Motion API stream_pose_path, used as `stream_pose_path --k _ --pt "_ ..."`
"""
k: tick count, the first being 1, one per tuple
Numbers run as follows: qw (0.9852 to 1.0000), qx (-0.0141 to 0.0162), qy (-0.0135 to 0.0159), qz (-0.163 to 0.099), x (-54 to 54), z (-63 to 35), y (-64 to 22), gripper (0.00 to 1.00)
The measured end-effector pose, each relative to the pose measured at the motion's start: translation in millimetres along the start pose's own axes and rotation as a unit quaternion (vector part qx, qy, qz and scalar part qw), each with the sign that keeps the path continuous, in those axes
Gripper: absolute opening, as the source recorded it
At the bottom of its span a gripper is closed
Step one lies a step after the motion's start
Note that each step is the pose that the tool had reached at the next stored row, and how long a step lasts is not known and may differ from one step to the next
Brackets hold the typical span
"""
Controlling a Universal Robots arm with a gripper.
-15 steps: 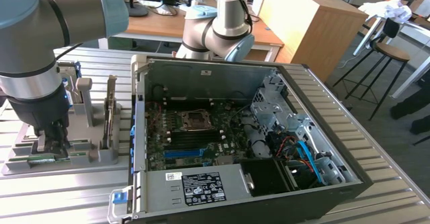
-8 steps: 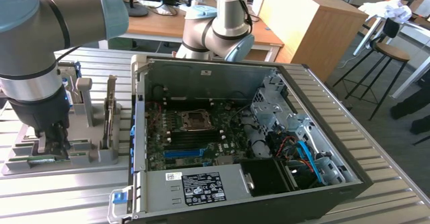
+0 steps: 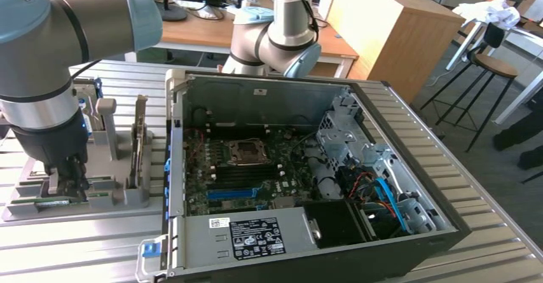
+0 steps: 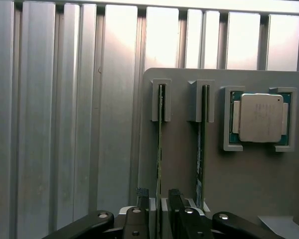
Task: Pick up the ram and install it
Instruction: 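Pick up the ram and move it above insertion slot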
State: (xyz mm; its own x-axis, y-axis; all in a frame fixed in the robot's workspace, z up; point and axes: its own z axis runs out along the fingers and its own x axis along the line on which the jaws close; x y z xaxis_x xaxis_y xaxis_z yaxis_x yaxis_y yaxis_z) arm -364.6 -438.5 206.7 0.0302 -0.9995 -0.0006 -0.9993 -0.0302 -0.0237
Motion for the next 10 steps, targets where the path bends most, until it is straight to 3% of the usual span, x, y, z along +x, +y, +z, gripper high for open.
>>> stream_pose_path --k 10 --pt "1.0000 0.0003 -0.0001 0.000 -0.1 0.9 4.9 0.30"
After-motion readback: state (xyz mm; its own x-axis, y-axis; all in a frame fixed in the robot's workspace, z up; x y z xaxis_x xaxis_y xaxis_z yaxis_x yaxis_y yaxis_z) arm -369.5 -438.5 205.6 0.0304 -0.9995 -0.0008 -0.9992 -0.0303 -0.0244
